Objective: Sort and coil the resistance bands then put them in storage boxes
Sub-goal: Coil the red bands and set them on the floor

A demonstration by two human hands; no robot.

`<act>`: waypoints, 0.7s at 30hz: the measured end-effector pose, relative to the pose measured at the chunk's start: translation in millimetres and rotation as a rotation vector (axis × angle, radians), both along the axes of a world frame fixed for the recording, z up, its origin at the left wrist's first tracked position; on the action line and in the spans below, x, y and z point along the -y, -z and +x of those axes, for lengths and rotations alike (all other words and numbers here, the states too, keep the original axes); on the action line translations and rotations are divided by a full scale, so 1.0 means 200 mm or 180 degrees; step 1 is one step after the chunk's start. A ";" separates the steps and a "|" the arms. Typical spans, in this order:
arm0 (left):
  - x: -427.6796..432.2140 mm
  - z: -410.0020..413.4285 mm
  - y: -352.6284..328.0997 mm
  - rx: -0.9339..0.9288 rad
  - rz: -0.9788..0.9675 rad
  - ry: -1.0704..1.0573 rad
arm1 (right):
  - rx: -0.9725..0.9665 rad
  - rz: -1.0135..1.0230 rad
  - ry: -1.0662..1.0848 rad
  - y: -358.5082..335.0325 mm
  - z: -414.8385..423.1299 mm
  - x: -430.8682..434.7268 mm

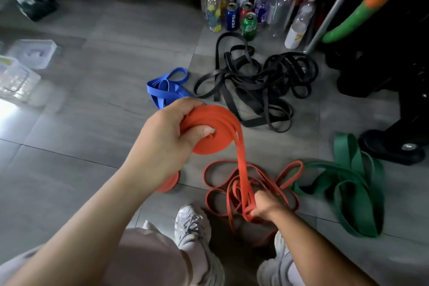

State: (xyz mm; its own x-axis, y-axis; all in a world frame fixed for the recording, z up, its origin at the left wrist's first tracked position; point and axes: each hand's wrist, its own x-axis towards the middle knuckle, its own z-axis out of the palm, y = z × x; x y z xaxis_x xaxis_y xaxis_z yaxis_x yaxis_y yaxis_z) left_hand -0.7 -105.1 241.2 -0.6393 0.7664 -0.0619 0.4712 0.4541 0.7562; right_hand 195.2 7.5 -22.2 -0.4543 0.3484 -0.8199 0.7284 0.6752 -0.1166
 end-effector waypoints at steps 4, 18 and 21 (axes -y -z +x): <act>-0.07 0.05 -0.01 -0.0186 -0.0082 0.0142 | -0.0042 0.0670 0.0280 -0.19 -0.03 -0.12; -0.02 0.25 0.12 -0.0708 -0.0908 0.0590 | -0.3504 -0.1065 0.2456 -1.24 0.11 -0.40; 0.03 0.23 0.11 -0.0759 -0.0934 0.0475 | -0.4284 -0.1620 0.2940 -1.47 0.10 -0.40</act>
State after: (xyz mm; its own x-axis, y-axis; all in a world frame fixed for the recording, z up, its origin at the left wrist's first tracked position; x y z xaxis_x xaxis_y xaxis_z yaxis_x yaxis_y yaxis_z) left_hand 44.7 -111.2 220.1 -0.5452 0.8238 -0.1552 0.6947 0.5476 0.4663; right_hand 214.7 88.4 272.5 -0.6787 0.7169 -0.1593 0.0414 -0.1791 -0.9829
